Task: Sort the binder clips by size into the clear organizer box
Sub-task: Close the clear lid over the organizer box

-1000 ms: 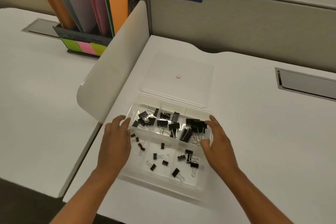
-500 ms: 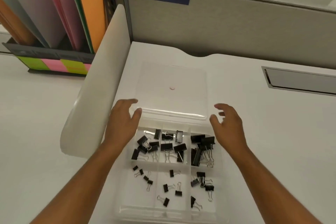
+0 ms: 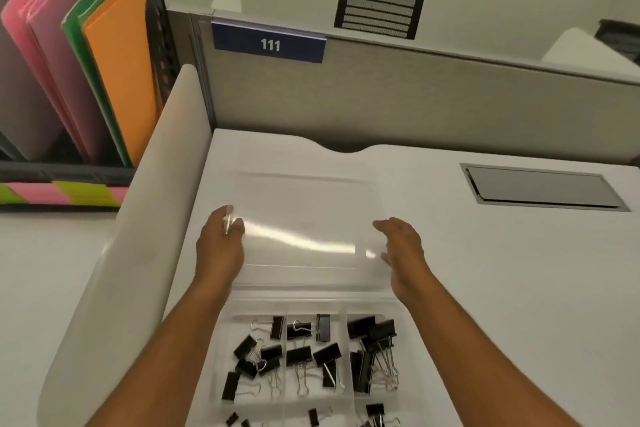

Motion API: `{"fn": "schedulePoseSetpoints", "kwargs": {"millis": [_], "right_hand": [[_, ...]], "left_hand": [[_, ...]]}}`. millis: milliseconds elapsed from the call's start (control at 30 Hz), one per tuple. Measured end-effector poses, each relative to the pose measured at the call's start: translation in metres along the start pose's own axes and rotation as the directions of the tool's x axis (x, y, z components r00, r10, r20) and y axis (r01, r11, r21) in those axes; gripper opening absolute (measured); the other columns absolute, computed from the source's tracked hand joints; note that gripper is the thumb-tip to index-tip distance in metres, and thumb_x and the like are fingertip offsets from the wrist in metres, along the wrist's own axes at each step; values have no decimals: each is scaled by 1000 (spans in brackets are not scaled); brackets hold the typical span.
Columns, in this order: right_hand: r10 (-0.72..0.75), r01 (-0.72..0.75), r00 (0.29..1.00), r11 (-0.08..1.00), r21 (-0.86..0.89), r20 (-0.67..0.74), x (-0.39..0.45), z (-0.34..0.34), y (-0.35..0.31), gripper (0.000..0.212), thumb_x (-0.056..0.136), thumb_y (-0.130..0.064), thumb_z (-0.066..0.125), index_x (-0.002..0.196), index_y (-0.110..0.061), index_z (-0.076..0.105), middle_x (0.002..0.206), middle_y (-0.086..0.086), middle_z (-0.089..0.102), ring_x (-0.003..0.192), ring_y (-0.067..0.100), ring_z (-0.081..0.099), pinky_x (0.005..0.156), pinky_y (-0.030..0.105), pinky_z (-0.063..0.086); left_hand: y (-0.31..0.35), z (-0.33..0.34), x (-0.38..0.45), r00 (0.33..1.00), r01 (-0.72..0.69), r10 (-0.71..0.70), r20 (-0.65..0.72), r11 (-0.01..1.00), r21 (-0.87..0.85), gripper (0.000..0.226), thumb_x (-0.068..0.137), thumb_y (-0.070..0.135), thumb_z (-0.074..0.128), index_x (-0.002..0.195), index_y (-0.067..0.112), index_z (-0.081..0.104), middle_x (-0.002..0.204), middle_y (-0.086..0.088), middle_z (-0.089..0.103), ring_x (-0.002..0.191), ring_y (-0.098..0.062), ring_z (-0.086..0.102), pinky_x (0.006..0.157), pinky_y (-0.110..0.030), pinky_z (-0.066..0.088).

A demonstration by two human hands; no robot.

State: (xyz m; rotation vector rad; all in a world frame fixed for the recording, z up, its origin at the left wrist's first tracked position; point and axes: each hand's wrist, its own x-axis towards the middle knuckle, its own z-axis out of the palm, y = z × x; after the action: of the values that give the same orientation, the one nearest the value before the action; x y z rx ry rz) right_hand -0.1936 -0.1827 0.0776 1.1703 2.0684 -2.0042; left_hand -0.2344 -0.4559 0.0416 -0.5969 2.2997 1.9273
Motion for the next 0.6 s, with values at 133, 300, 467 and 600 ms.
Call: {"fn": "schedulePoseSetpoints", "kwargs": {"millis": [133, 300, 467, 600], "right_hand": [[-58, 61, 998, 985, 158, -23, -20, -25, -27, 52, 105, -54, 44, 143, -22, 60, 146, 1, 54, 137, 22, 47, 119, 43, 34], [-174, 168, 985, 961, 222, 8, -65, -67, -41, 65, 101, -70, 22, 132, -36, 67, 135, -1, 57, 125, 24, 52, 112, 45, 42], [-172, 42, 956, 883, 467, 239, -101, -117, -22, 28, 96, -40, 69, 122, -31, 74, 121, 5, 65, 90, 27, 57, 85, 42, 51], [-172, 18, 927, 908, 419, 333, -127, -142, 6, 46, 91, -21, 73, 136, -22, 64, 109, 12, 69, 82, 27, 64, 74, 38, 53]], "left_hand": [[22, -13, -24, 966, -257, 257, 38, 966, 12, 28, 101, 17, 64, 120, 36, 59, 110, 12, 62, 107, -14, 59, 83, -28, 46], [46, -37, -64, 913, -408, 407, 28, 908, 95, 14, 98, 21, 68, 99, 35, 74, 67, 7, 50, 62, -13, 46, 66, -31, 39], [44, -59, -108, 944, -146, 228, 237, 936, -319, 35, 103, 3, 48, 111, 19, 78, 111, -11, 75, 99, -30, 72, 86, -46, 61], [36, -65, -149, 959, 1, 120, 258, 905, -425, 39, 111, 23, 35, 133, 21, 68, 128, -8, 70, 102, -40, 67, 82, -48, 56]]}}
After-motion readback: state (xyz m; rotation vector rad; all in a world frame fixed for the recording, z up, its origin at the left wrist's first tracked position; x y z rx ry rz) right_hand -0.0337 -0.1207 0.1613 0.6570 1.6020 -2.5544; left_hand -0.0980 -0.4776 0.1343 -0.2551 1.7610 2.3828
